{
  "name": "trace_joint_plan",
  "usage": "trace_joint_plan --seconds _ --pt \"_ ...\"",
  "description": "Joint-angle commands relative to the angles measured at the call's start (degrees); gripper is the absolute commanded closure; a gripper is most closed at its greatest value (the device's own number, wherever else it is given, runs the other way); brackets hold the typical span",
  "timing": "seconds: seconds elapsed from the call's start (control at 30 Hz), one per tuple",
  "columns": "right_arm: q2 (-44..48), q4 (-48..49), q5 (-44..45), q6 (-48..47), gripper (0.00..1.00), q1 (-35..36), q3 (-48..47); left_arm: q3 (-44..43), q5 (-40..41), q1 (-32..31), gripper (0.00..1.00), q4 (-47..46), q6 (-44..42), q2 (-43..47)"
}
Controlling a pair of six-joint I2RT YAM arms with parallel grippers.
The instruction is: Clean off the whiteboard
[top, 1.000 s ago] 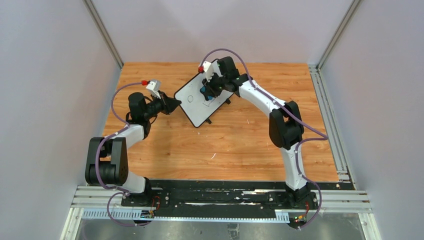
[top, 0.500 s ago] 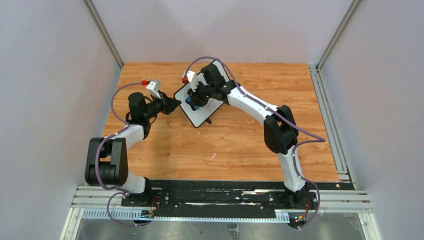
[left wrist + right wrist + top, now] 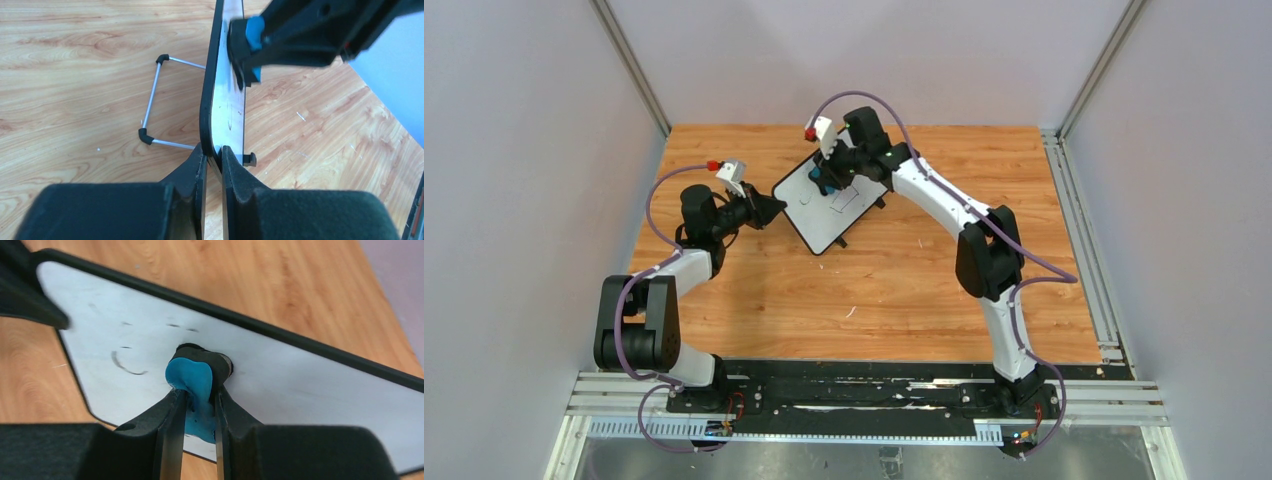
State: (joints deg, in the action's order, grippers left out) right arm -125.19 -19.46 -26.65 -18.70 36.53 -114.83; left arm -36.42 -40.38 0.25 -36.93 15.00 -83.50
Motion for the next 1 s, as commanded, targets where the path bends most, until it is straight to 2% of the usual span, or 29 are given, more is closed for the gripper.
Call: trace_joint_plan --seconds 0.0,0.6,0.97 --pt "-1.9 -0.5 1.6 -0.7 0.99 -2.8 -3.9 0.3 0.8 -0.3 1.0 3.9 -6.8 -0.1" --pt "2.8 1.2 -1.4 1.9 0.99 5.0 4.8 -0.1 0.9 -0.3 1.0 4.1 -6.9 -0.4" --pt "3.8 1.4 0.5 1.2 0.99 5.3 7.7 -0.1 0.9 -0.3 1.0 4.2 -7.2 -0.3"
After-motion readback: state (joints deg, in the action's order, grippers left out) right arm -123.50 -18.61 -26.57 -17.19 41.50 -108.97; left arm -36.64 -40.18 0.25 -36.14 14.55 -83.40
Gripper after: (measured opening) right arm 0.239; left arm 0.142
